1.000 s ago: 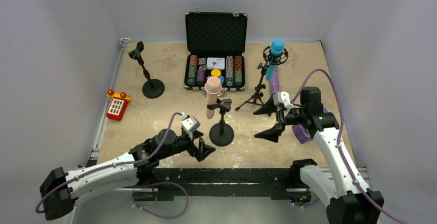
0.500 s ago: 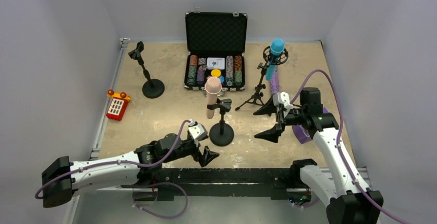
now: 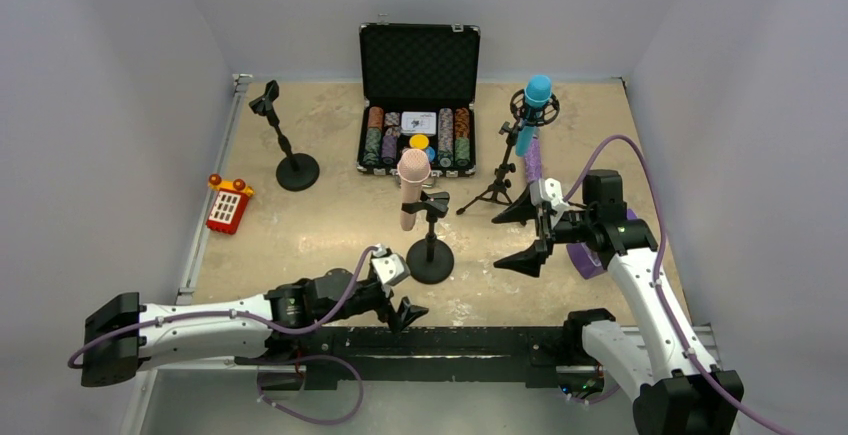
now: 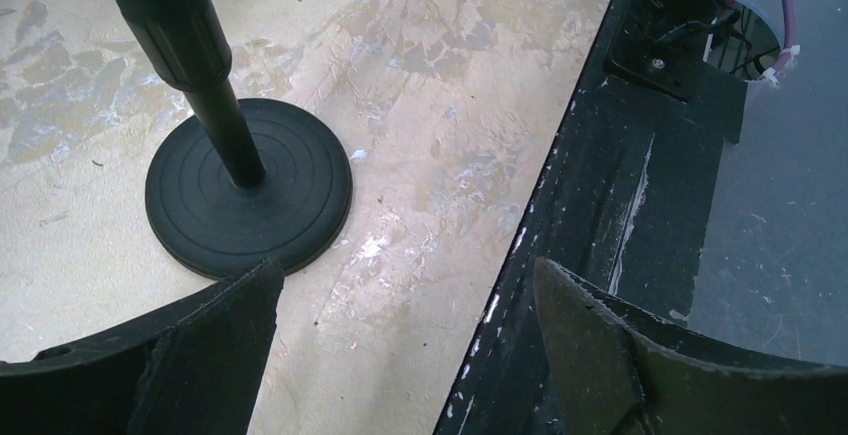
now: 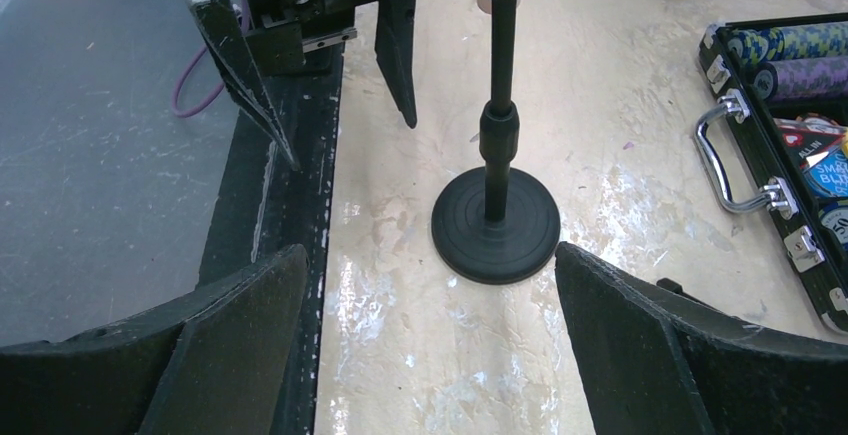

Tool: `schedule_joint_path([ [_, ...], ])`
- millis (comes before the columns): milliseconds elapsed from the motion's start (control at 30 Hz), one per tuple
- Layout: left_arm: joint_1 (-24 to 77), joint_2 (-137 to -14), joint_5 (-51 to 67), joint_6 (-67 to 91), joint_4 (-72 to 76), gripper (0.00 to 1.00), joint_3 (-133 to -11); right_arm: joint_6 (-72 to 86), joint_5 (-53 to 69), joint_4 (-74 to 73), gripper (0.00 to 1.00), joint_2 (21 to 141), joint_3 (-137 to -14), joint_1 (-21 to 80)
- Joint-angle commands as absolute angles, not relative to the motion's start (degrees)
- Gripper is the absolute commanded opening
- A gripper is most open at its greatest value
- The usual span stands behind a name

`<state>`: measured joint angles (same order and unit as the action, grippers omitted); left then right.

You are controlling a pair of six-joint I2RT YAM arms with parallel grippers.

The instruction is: Attach the microphones to the stand

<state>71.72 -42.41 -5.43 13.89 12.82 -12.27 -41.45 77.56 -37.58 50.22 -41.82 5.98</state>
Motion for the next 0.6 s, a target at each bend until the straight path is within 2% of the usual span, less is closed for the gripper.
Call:
schedule_joint_path([
  [0, 73.36, -42.64, -7.56, 12.58, 15.16, 0.98, -14.65, -42.36, 78.83, -35.89, 0.98, 49.48, -41.62, 5.8],
  [567, 78.02, -47.5, -10.72, 11.96, 17.81, 0.98, -17.33, -42.36, 78.75, -35.77, 0.98, 48.86, -41.39, 5.74],
])
